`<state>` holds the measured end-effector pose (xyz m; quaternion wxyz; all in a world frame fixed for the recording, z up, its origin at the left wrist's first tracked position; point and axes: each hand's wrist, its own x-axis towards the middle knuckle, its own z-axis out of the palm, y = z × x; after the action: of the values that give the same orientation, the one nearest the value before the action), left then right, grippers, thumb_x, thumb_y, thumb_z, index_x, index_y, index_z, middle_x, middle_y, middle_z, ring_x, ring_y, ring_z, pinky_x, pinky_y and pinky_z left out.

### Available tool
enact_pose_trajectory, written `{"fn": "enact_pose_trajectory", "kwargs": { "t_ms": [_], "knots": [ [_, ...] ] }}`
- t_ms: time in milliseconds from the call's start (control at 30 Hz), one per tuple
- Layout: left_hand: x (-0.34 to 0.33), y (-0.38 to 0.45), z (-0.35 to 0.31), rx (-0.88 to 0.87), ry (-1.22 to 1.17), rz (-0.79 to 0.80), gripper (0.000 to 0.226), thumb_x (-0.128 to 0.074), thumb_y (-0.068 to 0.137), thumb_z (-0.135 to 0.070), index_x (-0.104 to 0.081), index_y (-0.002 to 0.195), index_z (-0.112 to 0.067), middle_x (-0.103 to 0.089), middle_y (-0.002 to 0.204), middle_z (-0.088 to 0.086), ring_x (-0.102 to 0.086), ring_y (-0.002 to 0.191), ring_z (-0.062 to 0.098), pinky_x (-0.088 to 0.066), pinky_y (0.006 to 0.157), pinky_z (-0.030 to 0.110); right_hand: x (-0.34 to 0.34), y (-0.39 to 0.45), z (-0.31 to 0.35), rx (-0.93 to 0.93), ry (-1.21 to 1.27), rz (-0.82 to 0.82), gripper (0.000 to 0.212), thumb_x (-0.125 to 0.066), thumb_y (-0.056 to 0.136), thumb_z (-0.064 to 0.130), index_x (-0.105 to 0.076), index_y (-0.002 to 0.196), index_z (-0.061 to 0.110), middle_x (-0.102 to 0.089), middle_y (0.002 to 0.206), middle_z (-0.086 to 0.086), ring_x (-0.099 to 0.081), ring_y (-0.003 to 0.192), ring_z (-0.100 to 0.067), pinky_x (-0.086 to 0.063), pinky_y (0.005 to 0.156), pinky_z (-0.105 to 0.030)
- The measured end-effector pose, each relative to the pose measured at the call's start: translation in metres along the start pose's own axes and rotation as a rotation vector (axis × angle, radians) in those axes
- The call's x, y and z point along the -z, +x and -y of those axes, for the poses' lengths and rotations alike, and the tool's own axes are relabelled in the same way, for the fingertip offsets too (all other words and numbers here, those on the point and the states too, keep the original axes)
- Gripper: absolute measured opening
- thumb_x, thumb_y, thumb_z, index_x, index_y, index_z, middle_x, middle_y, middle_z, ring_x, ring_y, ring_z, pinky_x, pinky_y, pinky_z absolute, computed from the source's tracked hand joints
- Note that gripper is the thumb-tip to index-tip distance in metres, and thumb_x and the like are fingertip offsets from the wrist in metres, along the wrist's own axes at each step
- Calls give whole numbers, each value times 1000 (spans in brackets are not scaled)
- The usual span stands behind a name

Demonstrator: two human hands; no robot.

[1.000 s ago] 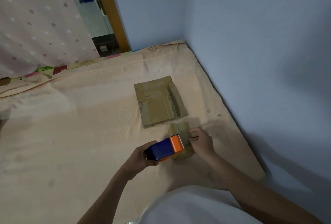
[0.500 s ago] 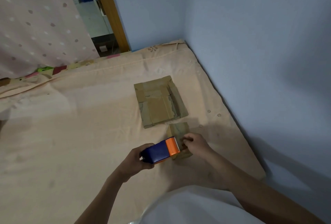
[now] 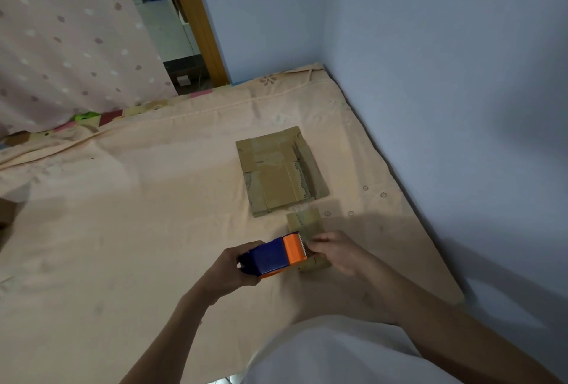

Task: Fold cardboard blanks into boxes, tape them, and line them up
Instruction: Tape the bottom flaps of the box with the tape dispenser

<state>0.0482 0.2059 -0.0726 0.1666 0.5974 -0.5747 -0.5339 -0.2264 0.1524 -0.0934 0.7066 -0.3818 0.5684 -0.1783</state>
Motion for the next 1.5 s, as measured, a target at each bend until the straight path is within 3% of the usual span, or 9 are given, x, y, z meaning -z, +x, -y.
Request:
{"fn": "enact_pose_trajectory", "kwargs": {
  "t_ms": [333, 433, 600, 767, 900, 1000, 1167, 1367, 1500],
  "knots": [
    [-19, 10, 2, -106, 293, -55, 90, -85, 68, -19, -37, 139, -48, -56, 106, -13, -54, 95, 1, -44, 85, 13, -4, -1, -5, 29, -194, -273, 6, -72, 87, 9, -76, 83, 11, -74, 76, -2, -68, 71, -11, -49, 63, -18],
    [-26, 13, -2, -114, 398, -82, 96, -87, 72, -28, -27, 146, -44, -50, 104, -14, -51, 93, 6, -38, 80, 6, -4, -3, -2, 34, -239, -288, 9, -70, 88, 10, -76, 82, 14, -75, 79, -1, -69, 75, -12, -49, 64, -20],
    [-33, 19, 2, -123, 444, -93, 92, -79, 82, -24, -24, 155, -34, -52, 114, -9, -51, 105, 11, -50, 90, 22, -10, -7, 5, 78, -442, -349, 16, -65, 88, 10, -78, 78, 9, -74, 77, -5, -70, 74, -16, -53, 67, -24],
    [-29, 23, 3, -146, 473, -115, 90, -78, 82, -25, -25, 153, -38, -53, 115, -8, -51, 105, 10, -50, 88, 21, -17, -9, 12, 100, -761, -489, 17, -64, 89, 26, -78, 80, 24, -55, 95, 1, -56, 100, -21, -50, 89, -34],
    [-26, 25, 3, -153, 474, -113, 89, -79, 81, -26, -28, 152, -39, -54, 115, -9, -52, 105, 8, -46, 85, 15, -13, -8, 13, 108, -646, -410, 19, -64, 88, 17, -79, 78, 10, -71, 90, -15, -67, 87, -26, -52, 76, -29],
    [-26, 27, 7, -154, 473, -94, 88, -80, 80, -29, -29, 151, -39, -56, 121, -8, -52, 110, 7, -44, 84, 11, -10, -13, 18, 119, -625, -367, 19, -64, 91, 14, -79, 83, 6, -74, 82, -8, -69, 81, -18, -55, 73, -30],
    [-23, 31, 6, -155, 429, -76, 85, -85, 76, -27, -39, 147, -33, -59, 124, -7, -54, 113, 9, -51, 90, 21, -1, -10, 19, 125, -611, -327, 14, -67, 93, 17, -79, 91, 9, -71, 85, 1, -62, 76, -4, -44, 62, -14],
    [-24, 32, 5, -157, 414, -80, 79, -87, 72, -25, -47, 141, -28, -62, 122, -9, -56, 110, 8, -50, 87, 17, 9, -9, 18, 87, -530, -368, 13, -69, 92, 15, -78, 87, 8, -72, 88, -3, -65, 88, -12, -51, 78, -25],
    [-25, 33, -3, -174, 426, -69, 78, -87, 71, -25, -49, 139, -27, -63, 120, -6, -57, 110, 10, -52, 90, 25, 15, -6, 14, 59, -552, -381, 18, -67, 93, 14, -75, 81, 5, -70, 83, -6, -66, 85, -16, -52, 75, -27]
  ]
}}
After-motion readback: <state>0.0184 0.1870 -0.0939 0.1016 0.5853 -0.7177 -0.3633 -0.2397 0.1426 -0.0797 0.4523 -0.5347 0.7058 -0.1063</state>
